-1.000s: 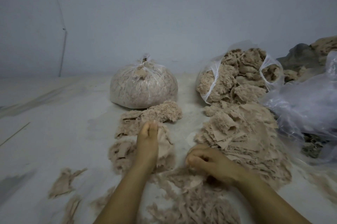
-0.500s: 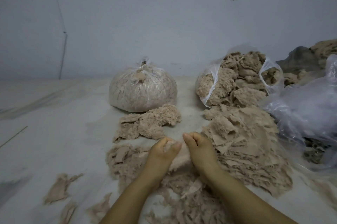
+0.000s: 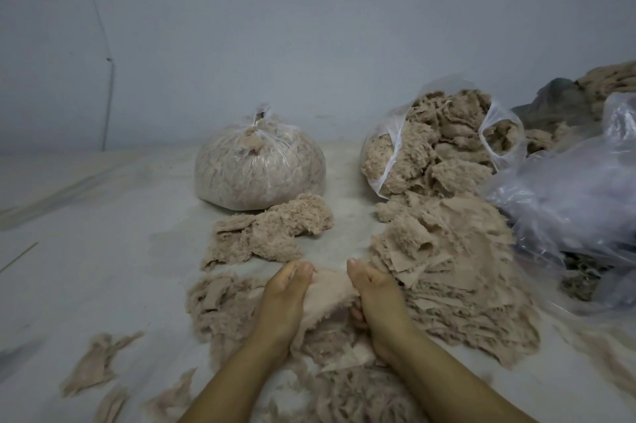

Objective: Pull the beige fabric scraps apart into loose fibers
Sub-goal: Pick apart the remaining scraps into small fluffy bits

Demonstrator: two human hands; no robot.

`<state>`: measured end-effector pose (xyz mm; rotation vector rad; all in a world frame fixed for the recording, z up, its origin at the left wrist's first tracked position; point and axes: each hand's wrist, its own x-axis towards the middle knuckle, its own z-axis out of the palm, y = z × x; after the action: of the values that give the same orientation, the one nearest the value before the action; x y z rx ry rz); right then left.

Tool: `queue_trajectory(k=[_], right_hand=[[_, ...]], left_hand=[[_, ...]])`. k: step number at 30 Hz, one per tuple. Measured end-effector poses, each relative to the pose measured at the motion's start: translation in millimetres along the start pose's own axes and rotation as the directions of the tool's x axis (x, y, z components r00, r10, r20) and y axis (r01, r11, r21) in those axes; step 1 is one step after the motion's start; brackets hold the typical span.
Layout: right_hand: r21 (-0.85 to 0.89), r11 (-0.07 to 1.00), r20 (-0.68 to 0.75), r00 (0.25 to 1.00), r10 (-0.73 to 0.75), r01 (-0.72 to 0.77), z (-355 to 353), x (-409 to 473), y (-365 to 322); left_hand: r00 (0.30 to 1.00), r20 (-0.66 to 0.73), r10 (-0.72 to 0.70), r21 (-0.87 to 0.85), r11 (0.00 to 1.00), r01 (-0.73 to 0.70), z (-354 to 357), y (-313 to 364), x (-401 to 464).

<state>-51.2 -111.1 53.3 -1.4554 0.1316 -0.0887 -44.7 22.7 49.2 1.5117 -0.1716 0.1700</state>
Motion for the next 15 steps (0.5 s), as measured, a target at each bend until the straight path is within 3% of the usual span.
queue_trajectory(k=[2,4,6,12,15], right_hand=[[0.043,0.996,0.044,0.996,0.080,-0.081,1.1,-3.9,-0.8],[0.100,0.980,0.186,0.971,0.151,-0.171,3.4,-9.3,0.0],[0.122,0.980,0.246,0.961,0.127,-0.161,5.2,-12.1,2.4],[0.264,0.956,0.135,0.986,0.093,-0.127,-0.6,-10.3,1.1],[0.215,0.972,0.078,0.994,0.081,-0.096,-0.5,-11.0,-0.6]], left_hand=[[1.000,-0.006,-0.020,-0.025,0.999,0.020,1.8,-0.1,-0.8],[1.000,-0.003,-0.026,-0.048,0.999,0.025,3.8,0.8,-2.0],[1.000,0.013,0.001,0.006,1.000,-0.001,3.7,1.3,-3.4],[0.997,0.071,-0.001,0.211,0.977,-0.014,-9.0,-9.4,1.0],[0.999,0.039,-0.010,0.122,0.992,0.006,-5.2,-5.2,0.3]])
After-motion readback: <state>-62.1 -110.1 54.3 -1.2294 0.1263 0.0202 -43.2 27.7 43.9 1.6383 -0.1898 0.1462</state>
